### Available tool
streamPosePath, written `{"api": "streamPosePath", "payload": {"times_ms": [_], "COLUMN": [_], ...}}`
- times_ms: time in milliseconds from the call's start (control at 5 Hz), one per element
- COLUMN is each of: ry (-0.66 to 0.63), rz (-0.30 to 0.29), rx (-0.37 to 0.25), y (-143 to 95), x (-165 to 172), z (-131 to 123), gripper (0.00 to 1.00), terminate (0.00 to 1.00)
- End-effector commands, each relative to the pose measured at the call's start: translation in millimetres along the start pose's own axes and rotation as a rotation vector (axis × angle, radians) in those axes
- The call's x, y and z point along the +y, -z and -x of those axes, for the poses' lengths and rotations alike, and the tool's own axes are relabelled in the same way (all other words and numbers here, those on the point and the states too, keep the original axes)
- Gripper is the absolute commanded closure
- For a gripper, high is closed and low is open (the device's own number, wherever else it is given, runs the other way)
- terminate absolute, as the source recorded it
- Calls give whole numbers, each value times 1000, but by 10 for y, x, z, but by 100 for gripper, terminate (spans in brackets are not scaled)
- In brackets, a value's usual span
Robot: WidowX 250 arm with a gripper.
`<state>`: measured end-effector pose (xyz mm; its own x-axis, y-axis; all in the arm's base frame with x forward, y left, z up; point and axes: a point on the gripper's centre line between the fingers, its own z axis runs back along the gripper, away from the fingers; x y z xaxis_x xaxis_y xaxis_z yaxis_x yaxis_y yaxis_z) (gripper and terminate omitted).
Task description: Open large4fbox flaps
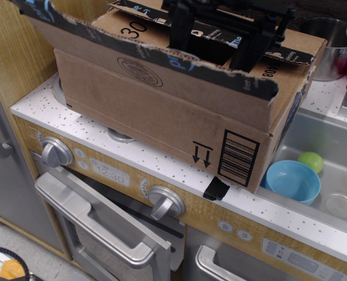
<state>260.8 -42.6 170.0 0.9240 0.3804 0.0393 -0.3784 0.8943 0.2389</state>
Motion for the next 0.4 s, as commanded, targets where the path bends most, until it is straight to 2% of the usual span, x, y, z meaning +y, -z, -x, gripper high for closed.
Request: {"api": "streamPosePath", "payload": {"times_ms": [0, 200], "ry": [-49, -53], "rz": [100, 155], "rx": [-79, -107], "y": [176, 365], "x": [107, 114], "z": [128, 170], "gripper": [0, 0], "terminate": [0, 0]}}
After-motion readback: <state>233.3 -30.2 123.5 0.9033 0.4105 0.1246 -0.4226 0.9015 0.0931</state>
